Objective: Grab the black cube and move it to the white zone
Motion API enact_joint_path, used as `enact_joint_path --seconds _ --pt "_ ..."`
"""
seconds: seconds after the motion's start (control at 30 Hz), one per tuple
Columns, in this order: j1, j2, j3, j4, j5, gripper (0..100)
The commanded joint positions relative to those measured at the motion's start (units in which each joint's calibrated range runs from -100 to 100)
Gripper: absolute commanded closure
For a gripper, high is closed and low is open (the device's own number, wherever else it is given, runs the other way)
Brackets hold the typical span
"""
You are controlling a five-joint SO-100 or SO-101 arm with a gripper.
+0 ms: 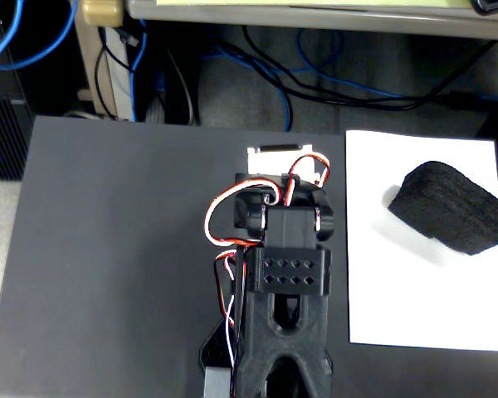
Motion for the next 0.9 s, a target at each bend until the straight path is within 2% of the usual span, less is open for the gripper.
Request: enact_joint_path --seconds 0.0,0.27,0.87 --pt "0.7 -0.5 -0.1 -0.8 0.2 98" --pt "0.4 -0.5 5.8 0.3 0.0 98" --pt "0.1 -0.5 5.7 0.4 0.1 99"
